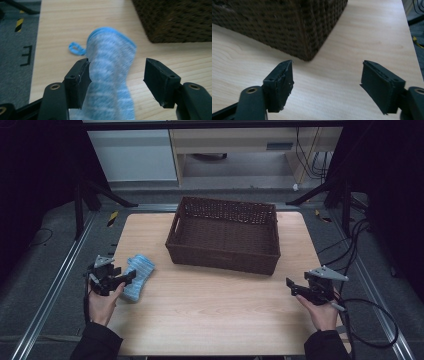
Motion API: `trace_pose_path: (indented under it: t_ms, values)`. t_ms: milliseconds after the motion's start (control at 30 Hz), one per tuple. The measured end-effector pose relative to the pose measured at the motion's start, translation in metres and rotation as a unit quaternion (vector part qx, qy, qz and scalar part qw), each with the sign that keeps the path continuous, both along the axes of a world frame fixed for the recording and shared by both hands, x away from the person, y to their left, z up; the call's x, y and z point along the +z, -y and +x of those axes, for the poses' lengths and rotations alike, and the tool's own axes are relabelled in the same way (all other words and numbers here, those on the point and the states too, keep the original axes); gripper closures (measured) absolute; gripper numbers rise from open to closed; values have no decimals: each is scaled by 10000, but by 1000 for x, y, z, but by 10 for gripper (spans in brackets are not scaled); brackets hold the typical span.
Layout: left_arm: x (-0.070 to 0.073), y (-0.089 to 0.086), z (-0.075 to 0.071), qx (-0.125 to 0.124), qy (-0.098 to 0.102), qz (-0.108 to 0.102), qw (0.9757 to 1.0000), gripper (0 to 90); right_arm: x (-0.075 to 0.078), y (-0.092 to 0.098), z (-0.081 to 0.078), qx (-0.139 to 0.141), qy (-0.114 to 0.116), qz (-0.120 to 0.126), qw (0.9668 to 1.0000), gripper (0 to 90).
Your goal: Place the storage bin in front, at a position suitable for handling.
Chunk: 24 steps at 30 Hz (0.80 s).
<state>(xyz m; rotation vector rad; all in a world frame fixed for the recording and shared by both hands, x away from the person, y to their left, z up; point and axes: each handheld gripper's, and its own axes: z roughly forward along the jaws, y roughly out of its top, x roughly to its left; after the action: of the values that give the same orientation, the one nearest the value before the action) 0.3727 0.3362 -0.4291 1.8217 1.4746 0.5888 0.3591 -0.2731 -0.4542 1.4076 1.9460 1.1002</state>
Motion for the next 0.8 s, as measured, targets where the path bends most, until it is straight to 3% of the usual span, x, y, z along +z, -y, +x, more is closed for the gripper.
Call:
trace_pose_path:
  t_ms: [167,300,433,467,500,567,700,800]
  values:
    - [17,12,17,-310,140,-168,9993,377,23,-4,11,21,255,68,9997,341]
    - [25,19,27,-385,282,-204,9987,393,35,-6,23,-3,342,116,9993,375]
    - [33,33,46,-559,475,-325,9968,403,53,-13,47,-35,553,302,9980,422]
    - [33,33,46,-559,475,-325,9968,403,53,-13,47,-35,553,302,9980,422]
    - [37,43,56,-613,541,-260,9963,406,58,-20,58,-20,597,322,9977,431]
    - [37,46,59,-637,545,-259,9961,408,60,-24,66,-6,616,295,9977,437]
    - [41,71,79,-753,659,-234,9947,421,59,-34,83,23,593,258,9979,456]
    - [41,79,86,-824,625,-193,9944,429,55,-38,90,67,536,257,9982,478]
